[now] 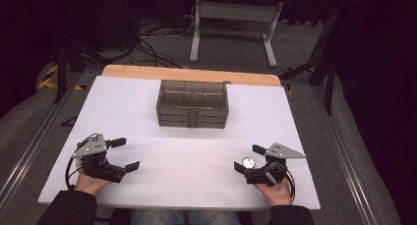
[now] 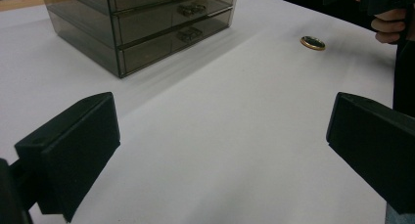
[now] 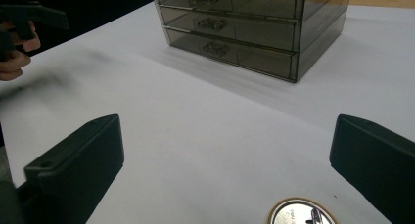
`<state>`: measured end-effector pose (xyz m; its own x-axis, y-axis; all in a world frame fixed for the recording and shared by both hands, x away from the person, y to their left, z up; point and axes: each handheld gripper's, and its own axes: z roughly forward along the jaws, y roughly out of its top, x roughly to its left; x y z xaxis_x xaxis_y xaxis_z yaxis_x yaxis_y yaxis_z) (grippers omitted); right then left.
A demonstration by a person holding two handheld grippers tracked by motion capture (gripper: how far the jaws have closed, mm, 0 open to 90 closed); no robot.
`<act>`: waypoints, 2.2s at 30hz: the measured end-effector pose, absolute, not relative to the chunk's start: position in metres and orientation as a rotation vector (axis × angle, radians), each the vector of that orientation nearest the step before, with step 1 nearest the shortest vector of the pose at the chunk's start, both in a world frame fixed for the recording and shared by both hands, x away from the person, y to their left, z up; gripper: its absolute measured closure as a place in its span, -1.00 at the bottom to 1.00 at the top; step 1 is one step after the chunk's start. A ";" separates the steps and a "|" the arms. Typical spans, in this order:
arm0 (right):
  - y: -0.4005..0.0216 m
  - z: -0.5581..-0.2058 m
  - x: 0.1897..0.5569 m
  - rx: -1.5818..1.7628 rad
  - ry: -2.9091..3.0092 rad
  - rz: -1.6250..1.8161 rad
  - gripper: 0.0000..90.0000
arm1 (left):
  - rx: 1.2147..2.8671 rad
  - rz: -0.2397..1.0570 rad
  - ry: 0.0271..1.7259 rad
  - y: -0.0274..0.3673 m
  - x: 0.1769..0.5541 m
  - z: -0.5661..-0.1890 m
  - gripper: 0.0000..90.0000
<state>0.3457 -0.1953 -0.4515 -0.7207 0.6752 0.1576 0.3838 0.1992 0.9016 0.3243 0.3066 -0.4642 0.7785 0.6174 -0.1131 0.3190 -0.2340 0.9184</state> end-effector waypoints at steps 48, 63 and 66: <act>-0.188 -0.434 0.353 0.987 2.192 1.540 -1.00 | 1.856 0.360 0.727 0.306 0.318 -0.465 -0.99; -0.174 -0.421 0.364 0.955 2.231 1.521 -0.99 | 1.851 0.350 0.735 0.306 0.317 -0.466 -0.99; -0.169 -0.419 0.367 0.946 2.237 1.521 -0.99 | 1.852 0.350 0.734 0.306 0.317 -0.466 -0.99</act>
